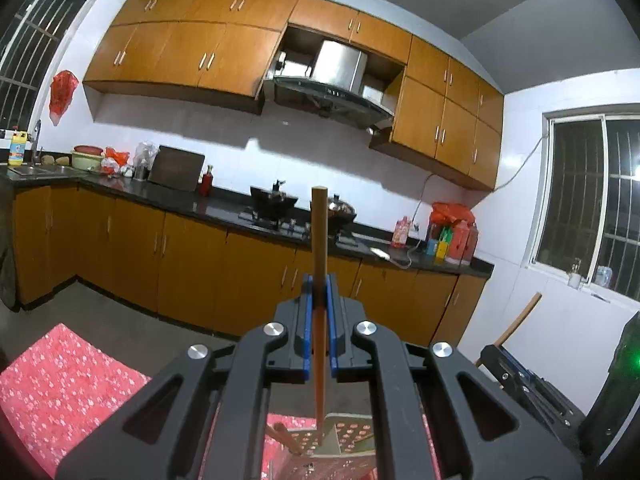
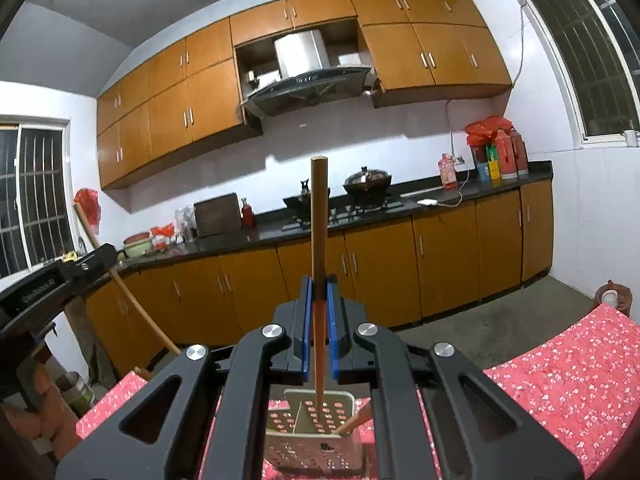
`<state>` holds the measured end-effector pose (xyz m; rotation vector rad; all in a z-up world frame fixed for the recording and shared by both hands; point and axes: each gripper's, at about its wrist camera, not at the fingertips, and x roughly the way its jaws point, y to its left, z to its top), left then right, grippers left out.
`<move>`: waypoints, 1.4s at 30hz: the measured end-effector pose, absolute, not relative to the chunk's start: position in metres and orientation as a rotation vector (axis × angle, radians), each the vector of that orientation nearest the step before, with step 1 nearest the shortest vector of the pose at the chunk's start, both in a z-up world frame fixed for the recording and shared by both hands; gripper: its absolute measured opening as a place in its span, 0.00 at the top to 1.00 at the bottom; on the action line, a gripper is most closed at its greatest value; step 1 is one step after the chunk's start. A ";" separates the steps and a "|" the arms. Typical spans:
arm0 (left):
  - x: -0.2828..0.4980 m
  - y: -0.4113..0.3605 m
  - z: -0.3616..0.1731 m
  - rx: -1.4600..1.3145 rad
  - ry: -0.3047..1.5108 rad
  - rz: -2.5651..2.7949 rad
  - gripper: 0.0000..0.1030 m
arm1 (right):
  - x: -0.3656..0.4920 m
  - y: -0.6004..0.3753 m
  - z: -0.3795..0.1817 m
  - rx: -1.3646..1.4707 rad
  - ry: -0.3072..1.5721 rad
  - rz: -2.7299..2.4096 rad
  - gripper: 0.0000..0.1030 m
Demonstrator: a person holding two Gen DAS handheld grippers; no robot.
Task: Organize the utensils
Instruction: 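Open the left gripper to drop the chopstick into the holder while the right gripper releases its chopstick, then close the left gripper on a loose chopstick while the right gripper grasps another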
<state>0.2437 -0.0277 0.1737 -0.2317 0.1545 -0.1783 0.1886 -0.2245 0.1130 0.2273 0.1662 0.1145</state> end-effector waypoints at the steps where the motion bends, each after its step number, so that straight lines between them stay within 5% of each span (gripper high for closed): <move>1: 0.247 -0.030 0.168 -0.229 0.166 -0.180 0.93 | 0.190 -0.224 0.109 0.227 0.178 0.117 0.93; 12: 0.263 -0.042 0.121 -0.196 0.286 -0.218 0.89 | 0.195 -0.218 0.086 0.219 0.287 0.147 0.91; 16: 0.253 -0.035 0.123 -0.205 0.289 -0.223 0.80 | 0.179 -0.227 0.092 0.239 0.267 0.145 0.61; 25: 0.197 0.010 0.121 -0.237 0.309 -0.191 0.75 | 0.133 -0.261 0.099 0.245 0.250 0.084 0.61; 31: 0.176 0.033 0.058 -0.163 0.470 -0.109 0.73 | 0.145 -0.281 0.020 0.192 0.581 0.012 0.61; 35: 0.179 0.039 -0.002 -0.137 0.664 -0.094 0.73 | 0.159 -0.276 -0.042 0.208 0.798 0.048 0.72; 42: 0.180 0.032 -0.052 -0.140 0.818 -0.138 0.73 | 0.169 -0.245 -0.086 0.177 0.900 0.104 0.77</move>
